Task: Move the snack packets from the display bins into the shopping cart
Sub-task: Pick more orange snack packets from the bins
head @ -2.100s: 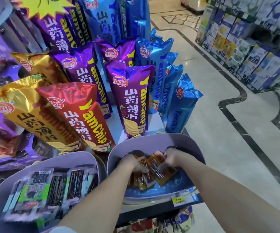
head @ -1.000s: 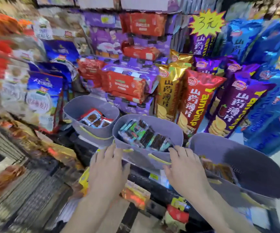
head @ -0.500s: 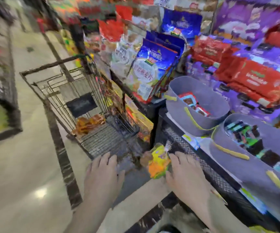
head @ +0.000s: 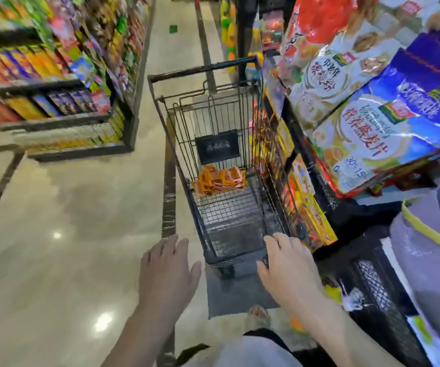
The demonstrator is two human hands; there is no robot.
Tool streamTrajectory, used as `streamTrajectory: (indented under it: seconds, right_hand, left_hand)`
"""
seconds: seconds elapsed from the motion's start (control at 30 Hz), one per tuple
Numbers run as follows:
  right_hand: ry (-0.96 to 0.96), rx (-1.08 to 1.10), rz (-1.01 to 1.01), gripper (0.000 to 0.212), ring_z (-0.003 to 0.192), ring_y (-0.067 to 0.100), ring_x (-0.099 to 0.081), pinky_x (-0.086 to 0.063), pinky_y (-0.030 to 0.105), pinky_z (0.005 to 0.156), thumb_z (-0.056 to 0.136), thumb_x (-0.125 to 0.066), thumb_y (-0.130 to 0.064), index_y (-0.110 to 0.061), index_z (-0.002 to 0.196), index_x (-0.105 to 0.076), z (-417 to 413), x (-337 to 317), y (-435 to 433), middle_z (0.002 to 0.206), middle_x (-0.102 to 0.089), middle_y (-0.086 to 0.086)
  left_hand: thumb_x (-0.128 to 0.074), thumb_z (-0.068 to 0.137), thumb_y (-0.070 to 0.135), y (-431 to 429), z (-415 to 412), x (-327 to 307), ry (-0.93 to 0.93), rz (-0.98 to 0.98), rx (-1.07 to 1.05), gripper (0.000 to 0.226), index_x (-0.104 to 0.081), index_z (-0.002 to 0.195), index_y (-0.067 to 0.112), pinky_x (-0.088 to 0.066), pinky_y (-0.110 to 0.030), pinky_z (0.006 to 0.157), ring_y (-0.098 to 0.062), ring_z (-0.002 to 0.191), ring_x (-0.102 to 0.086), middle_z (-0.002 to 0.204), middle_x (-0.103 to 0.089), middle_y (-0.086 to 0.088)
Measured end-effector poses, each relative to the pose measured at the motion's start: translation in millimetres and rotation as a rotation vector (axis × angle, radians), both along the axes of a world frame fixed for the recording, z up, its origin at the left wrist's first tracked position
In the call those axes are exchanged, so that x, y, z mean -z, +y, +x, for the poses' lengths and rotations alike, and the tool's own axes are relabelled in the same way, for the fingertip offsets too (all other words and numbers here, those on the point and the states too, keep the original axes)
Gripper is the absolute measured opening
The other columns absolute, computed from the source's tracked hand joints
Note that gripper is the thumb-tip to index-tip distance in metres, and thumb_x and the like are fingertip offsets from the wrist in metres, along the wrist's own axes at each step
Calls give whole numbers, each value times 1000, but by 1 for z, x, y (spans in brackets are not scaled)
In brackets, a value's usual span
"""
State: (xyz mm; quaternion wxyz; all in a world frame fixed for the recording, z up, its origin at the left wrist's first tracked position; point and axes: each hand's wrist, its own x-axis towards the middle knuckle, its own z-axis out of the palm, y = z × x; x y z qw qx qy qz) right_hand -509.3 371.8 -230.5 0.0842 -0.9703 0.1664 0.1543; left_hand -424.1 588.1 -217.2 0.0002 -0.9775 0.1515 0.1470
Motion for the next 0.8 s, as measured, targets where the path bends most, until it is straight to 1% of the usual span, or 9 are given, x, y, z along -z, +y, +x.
streamTrajectory:
  seconds: [0.2, 0.37, 0.5, 0.63, 0.7, 0.8]
  right_hand:
    - [54, -135, 10, 63, 142, 29, -36, -32, 42, 116, 104, -42, -50, -19, 157, -31, 90, 12, -19, 159, -35, 4]
    - [110, -193, 15, 64, 143, 27, -36, -31, 42, 118, 104, -42, -51, -20, 158, -30, 151, 33, -12, 160, -35, 3]
    - [158, -155, 9, 64, 144, 26, -37, -33, 40, 118, 104, -42, -52, -20, 158, -30, 196, 47, -6, 161, -36, 2]
    - [194, -100, 1, 64, 140, 24, -42, -39, 36, 113, 104, -43, -54, -20, 157, -33, 245, 69, -6, 157, -41, 1]
    - [210, -76, 12, 63, 139, 24, -44, -41, 36, 111, 104, -43, -54, -20, 157, -33, 269, 84, -10, 156, -42, 1]
    - [216, -36, 64, 64, 139, 25, -44, -42, 37, 110, 105, -41, -54, -19, 158, -33, 309, 114, -21, 155, -43, 2]
  left_hand:
    - [-44, 105, 55, -7, 51, 16, 41, 4, -146, 59, -40, 158, 30, -31, -38, 122, -20, 151, -37, 167, -38, 6]
    - [-45, 105, 55, -6, 108, 38, 77, -3, -172, 61, -39, 159, 27, -30, -38, 122, -21, 151, -36, 167, -37, 2]
    - [-46, 105, 54, -6, 173, 53, 124, -9, -140, 57, -44, 154, 24, -36, -39, 118, -23, 146, -42, 163, -42, 1]
    - [-48, 105, 51, -13, 247, 76, 204, -73, -146, 53, -48, 150, 23, -41, -39, 109, -25, 137, -50, 151, -54, 1]
    - [-50, 105, 52, -22, 281, 92, 269, -117, -182, 57, -47, 152, 21, -45, -41, 107, -29, 135, -52, 151, -56, -3]
    - [-53, 103, 60, -42, 325, 124, 341, -226, -314, 70, -41, 157, 19, -50, -45, 108, -31, 137, -55, 154, -55, -6]
